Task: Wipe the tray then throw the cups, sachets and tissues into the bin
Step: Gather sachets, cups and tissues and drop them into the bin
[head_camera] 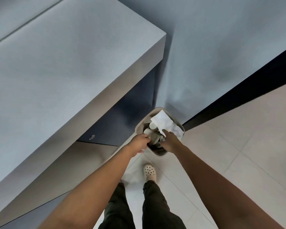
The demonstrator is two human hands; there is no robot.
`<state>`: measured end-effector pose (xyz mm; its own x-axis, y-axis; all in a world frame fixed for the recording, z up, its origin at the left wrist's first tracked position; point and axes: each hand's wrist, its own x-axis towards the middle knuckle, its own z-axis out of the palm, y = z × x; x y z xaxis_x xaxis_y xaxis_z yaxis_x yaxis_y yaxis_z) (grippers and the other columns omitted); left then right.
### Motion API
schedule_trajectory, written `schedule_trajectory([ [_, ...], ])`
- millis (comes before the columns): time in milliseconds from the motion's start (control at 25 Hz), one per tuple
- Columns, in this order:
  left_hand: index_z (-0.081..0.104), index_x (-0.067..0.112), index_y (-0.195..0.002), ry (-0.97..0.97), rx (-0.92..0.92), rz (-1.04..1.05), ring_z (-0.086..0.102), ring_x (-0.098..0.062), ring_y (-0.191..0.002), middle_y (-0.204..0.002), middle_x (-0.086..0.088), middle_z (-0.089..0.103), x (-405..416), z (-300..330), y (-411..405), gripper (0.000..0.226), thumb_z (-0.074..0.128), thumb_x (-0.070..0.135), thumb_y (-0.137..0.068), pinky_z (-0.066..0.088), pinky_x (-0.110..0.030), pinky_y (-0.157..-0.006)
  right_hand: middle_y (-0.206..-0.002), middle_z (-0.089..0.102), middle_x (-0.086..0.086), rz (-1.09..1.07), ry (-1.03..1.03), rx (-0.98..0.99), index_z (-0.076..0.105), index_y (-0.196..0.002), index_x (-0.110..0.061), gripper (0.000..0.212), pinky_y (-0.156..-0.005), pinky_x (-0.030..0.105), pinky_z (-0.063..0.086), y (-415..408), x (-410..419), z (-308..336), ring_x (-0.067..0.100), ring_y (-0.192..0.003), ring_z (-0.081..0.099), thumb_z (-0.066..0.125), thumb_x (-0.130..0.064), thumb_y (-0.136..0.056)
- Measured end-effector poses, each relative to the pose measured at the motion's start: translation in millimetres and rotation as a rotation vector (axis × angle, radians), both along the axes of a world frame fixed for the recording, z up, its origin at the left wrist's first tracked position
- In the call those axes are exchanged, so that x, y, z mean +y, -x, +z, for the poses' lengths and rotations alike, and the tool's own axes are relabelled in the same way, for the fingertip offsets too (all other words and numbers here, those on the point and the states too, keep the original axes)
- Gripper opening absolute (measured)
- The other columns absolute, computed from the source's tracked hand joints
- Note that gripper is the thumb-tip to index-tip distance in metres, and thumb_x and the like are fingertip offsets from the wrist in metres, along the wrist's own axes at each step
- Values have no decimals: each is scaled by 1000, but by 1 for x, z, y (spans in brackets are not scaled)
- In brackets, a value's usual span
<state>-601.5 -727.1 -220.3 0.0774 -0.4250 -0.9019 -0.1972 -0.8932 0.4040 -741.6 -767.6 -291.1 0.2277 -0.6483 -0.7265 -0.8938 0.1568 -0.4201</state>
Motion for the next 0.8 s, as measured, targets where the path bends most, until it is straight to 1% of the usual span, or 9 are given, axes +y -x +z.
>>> schedule_trajectory([
  [80,48,22,-128,29,-15,28,52,-17,-98,-111,2,50,4,-1,-10,31,43,21,-97,41,-29,-80,-136,43,16,-67,30,-13,35,-139,-13,52,-93,34,44,5,0,-1,32,-122,46,49,-12,-89],
  [160,50,17,-129,60,-27,50,54,-16,-96,-111,2,52,6,6,-17,33,44,19,-96,41,-26,-70,-135,44,15,-143,13,-40,43,-134,-11,47,-87,31,45,10,3,1,31,-118,49,50,-9,-87],
  [280,56,16,-119,136,-35,93,55,-15,-88,-104,0,55,-1,20,-21,27,46,15,-93,38,-22,-61,-131,52,16,-169,36,-79,51,-126,-9,39,-91,29,42,15,4,6,31,-117,51,50,-7,-87],
  [360,57,13,-120,223,-28,103,54,-10,-77,-101,-2,56,-8,38,-21,30,46,12,-92,38,-21,-59,-122,58,14,-224,106,-144,59,-116,-12,31,-94,32,44,12,-1,19,32,-113,55,51,-6,-86],
  [440,57,12,-123,318,-23,91,54,-7,-72,-100,-4,59,-17,59,-22,31,48,13,-93,44,-20,-61,-111,63,12,-355,219,-236,62,-107,-12,26,-96,38,47,3,-11,44,30,-105,59,51,-5,-85],
  [480,57,12,-123,374,-14,97,55,-6,-73,-101,-3,60,-20,74,-24,31,48,14,-93,47,-20,-63,-107,64,10,-395,302,-285,62,-107,-10,25,-93,37,48,-2,-16,63,26,-99,61,52,-4,-85],
  [640,55,14,-121,609,43,188,59,-7,-77,-96,6,59,-29,149,-42,27,48,14,-96,48,-21,-64,-104,58,5,-453,639,-575,60,-109,-9,24,-68,13,46,-37,-44,156,6,-73,53,52,-2,-87],
  [720,58,18,-117,718,-4,267,61,-9,-81,-98,6,60,-23,188,-64,23,50,16,-95,49,-21,-64,-102,58,3,-424,716,-711,60,-106,-10,24,-63,5,42,-65,-55,199,-1,-67,53,52,-1,-86],
  [800,59,21,-114,798,-85,346,62,-11,-86,-102,5,61,-9,219,-92,21,50,17,-94,48,-21,-66,-101,57,1,-339,722,-819,61,-105,-12,24,-62,3,41,-100,-58,236,-4,-68,52,50,-2,-86],
])
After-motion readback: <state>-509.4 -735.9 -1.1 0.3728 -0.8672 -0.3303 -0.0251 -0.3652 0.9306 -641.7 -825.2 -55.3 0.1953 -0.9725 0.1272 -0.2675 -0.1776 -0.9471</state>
